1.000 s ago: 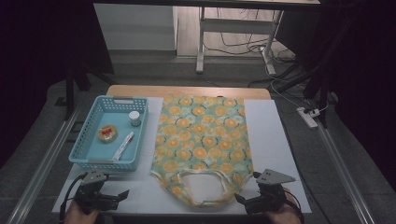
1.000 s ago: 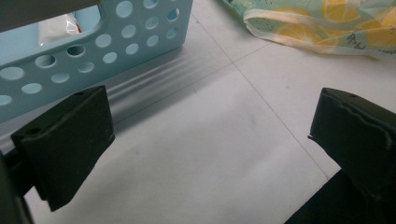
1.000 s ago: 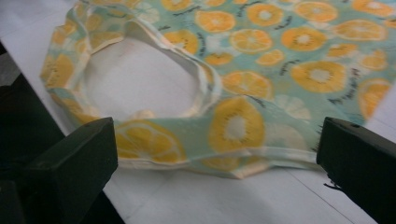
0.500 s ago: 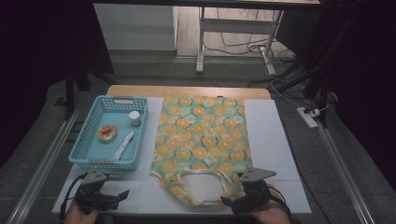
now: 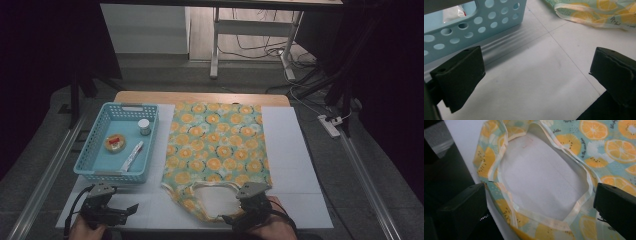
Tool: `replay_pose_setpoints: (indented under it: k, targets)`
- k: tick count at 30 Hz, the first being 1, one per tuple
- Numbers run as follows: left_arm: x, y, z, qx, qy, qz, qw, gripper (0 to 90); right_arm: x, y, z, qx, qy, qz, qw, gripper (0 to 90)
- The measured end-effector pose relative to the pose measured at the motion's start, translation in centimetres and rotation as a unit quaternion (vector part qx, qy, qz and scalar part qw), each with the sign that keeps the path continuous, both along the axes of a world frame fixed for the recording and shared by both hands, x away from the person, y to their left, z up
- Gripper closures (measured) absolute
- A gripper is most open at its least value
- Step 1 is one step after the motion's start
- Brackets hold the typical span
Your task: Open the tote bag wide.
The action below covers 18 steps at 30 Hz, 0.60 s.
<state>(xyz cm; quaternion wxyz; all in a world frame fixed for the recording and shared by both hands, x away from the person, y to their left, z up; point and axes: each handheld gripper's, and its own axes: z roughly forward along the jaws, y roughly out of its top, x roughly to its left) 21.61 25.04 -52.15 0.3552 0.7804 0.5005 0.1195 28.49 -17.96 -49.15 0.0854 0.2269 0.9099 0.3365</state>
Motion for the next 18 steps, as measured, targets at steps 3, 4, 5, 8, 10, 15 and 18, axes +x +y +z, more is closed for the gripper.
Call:
replay_pose_setpoints:
  k: [3,4,5,8,10,15,18]
  targets:
    - [0.0,0.0,0.0,0.002,0.001,-0.002,1.0,0.0,0.1,0.5,-0.4,-0.011,-0.002,0.006,0.9999,0.0]
    - [0.0,0.0,0.0,0.003,0.001,-0.002,1.0,0.0,0.1,0.9,-0.7,-0.017,-0.003,0.012,0.9998,1.8]
    - [0.0,-0.1,0.0,0.003,0.001,-0.002,1.0,0.0,0.0,1.1,-0.8,-0.02,-0.003,0.015,0.9997,3.3]
    - [0.0,-0.1,0.0,0.003,0.001,-0.003,1.0,0.0,0.0,1.3,-1.0,-0.026,-0.003,0.021,0.9994,6.8]
    - [0.0,-0.1,0.0,0.004,0.001,-0.003,1.0,0.0,0.1,1.6,-1.1,-0.028,0.005,0.029,0.9992,13.3]
    - [0.0,-0.1,0.0,0.005,0.001,-0.004,1.0,0.0,0.0,2.0,-1.0,-0.026,0.017,0.052,0.9982,34.5]
    - [0.0,-0.1,0.0,0.006,0.002,-0.004,1.0,0.0,0.2,2.2,-0.7,-0.016,0.04,0.072,0.9965,56.6]
